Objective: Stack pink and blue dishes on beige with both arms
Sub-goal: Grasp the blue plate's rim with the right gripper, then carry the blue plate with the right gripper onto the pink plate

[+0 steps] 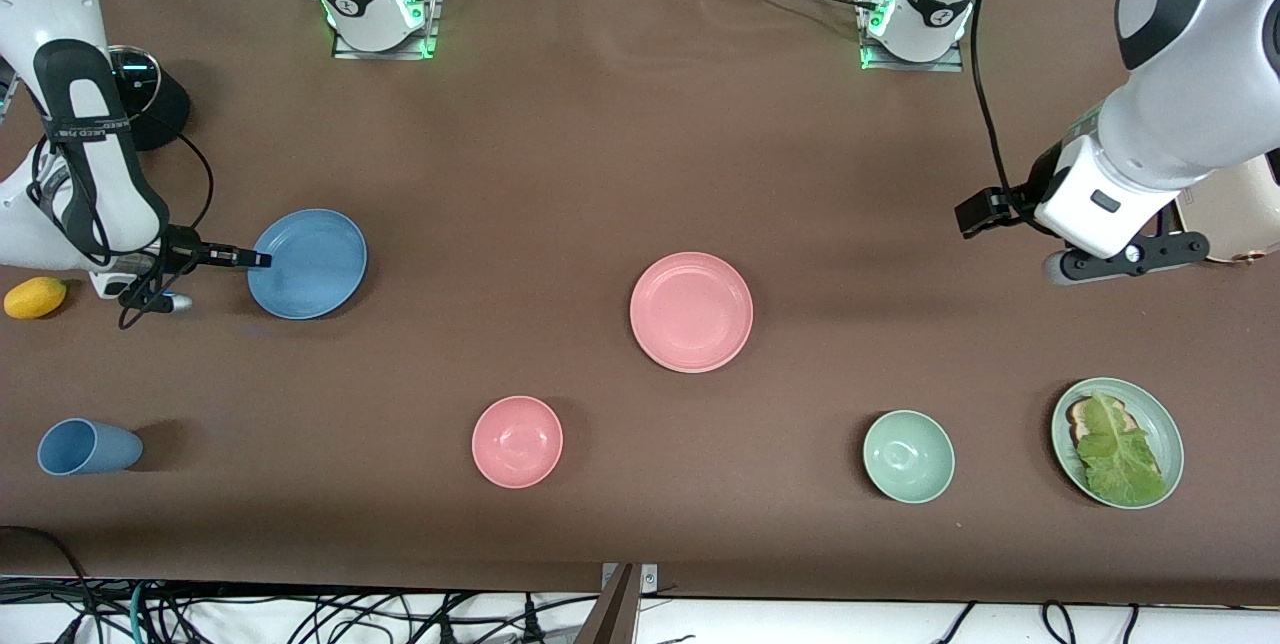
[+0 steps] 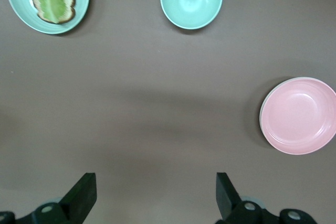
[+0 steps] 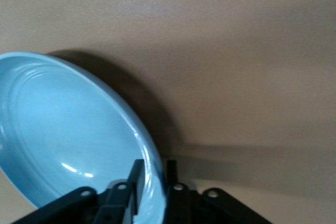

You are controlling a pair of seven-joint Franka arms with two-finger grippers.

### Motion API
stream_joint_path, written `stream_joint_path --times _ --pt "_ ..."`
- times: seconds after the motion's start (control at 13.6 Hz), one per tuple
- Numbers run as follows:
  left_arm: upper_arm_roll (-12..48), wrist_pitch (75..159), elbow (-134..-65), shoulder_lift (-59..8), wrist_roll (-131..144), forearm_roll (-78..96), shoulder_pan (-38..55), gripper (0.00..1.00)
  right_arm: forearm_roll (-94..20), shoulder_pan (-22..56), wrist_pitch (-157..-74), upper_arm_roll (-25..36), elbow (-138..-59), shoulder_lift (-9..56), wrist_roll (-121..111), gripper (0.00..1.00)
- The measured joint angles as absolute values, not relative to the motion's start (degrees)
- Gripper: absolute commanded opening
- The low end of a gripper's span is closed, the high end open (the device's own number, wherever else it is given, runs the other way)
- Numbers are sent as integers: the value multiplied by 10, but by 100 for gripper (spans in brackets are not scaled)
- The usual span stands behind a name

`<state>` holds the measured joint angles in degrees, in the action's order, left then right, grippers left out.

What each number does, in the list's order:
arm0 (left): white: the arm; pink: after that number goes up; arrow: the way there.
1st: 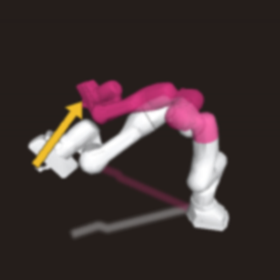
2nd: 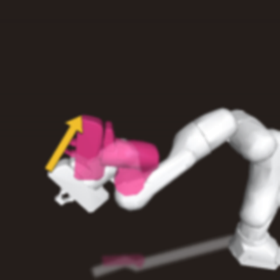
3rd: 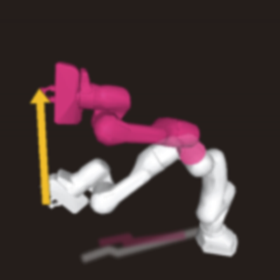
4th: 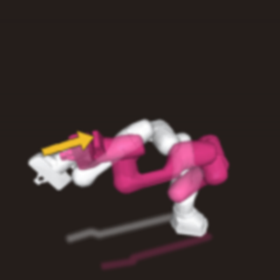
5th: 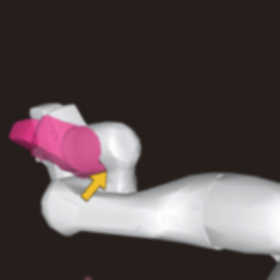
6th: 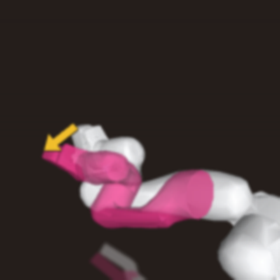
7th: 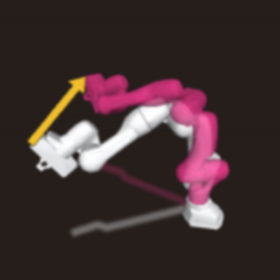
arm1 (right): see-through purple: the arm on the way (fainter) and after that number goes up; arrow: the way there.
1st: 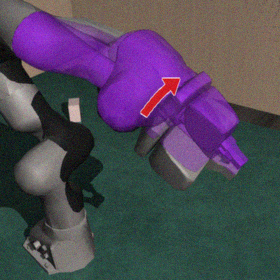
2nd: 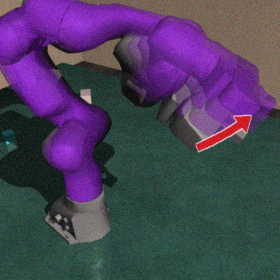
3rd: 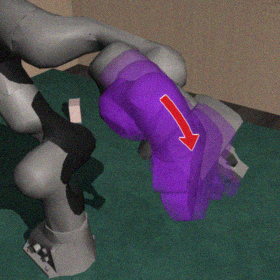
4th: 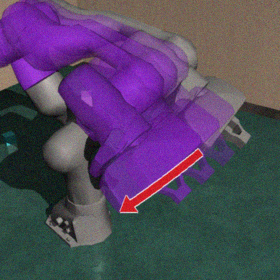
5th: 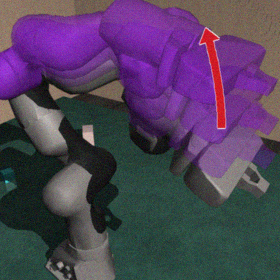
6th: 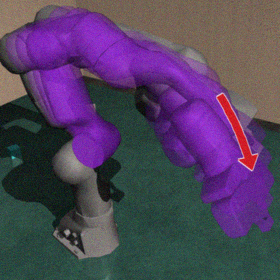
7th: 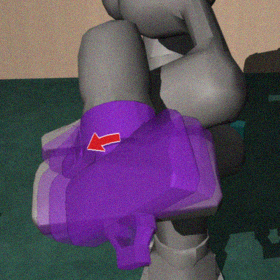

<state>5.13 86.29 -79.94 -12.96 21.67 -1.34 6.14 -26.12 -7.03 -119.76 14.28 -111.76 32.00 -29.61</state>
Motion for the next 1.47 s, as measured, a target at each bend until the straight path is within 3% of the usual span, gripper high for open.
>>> stream_joint_path --times 0.37,0.74,1.18,1.47 --pt "61 863 -799 -111 205 -13 -7 100 -264 -70 -1175 141 -1104 317 -301 0" --pt "62 862 -800 -110 76 -13 -44 100 -266 -31 -1031 134 -1025 267 -202 0" --pt "62 850 -805 -101 63 -13 -74 100 -268 91 -1003 116 -994 227 -39 0" --pt "72 772 -820 -68 63 -4 -72 100 -269 207 -1046 93 -964 231 80 0"
